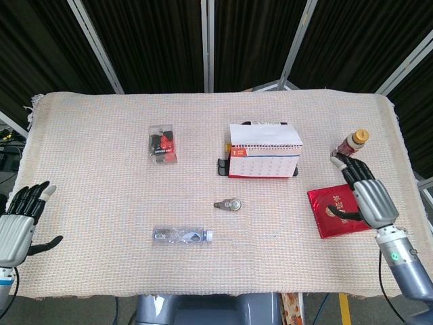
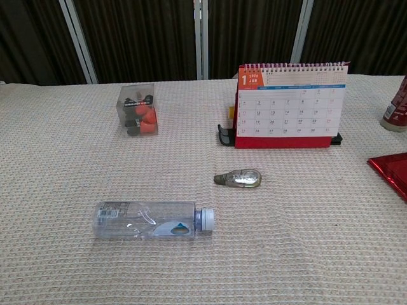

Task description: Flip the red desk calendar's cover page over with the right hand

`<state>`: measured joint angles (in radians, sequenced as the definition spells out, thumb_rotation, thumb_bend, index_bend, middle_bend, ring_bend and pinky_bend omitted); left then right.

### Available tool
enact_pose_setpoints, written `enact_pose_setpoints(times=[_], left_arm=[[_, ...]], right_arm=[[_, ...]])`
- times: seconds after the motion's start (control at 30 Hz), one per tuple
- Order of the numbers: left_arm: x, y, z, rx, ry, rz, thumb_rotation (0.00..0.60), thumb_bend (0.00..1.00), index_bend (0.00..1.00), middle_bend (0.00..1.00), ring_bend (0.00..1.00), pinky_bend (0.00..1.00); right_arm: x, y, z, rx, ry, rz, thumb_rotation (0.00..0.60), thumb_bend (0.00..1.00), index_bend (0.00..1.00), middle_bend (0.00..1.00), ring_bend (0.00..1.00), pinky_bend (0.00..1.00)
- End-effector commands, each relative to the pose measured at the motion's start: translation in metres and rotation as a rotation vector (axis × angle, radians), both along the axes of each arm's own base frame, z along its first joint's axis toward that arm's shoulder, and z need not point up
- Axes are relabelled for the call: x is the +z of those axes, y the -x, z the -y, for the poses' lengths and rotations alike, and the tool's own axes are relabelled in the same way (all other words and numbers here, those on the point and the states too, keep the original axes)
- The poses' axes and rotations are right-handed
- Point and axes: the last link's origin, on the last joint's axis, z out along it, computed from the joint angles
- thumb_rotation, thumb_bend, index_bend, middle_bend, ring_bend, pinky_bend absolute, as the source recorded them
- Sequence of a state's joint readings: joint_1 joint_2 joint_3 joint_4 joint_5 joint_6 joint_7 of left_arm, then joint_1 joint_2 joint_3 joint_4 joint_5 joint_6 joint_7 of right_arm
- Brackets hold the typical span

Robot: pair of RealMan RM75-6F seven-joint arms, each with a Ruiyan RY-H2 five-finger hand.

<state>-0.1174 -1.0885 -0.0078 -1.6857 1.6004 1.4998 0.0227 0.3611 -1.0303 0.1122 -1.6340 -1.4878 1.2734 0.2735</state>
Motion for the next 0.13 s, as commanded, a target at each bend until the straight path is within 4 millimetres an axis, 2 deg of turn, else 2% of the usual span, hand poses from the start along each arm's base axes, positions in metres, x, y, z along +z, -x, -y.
enact_pose_setpoints(times=[0.03, 0.13], left_arm=[[-0.001, 0.000, 0.001, 0.000, 0.001, -0.005, 0.600, 0.10, 0.00, 0.00, 0.00, 0.00], [-0.002, 0.002, 0.001, 0.004, 0.003, -0.019, 0.600, 0.10, 0.00, 0.00, 0.00, 0.00]], right_arm=[[0.003, 0.025, -0.026, 0.017, 0.034, -0.058, 0.600, 0.15, 0.00, 0.00, 0.00, 0.00], [0.002, 0.037, -0.042, 0.036, 0.066, -0.092, 0.600, 0.15, 0.00, 0.00, 0.00, 0.00]])
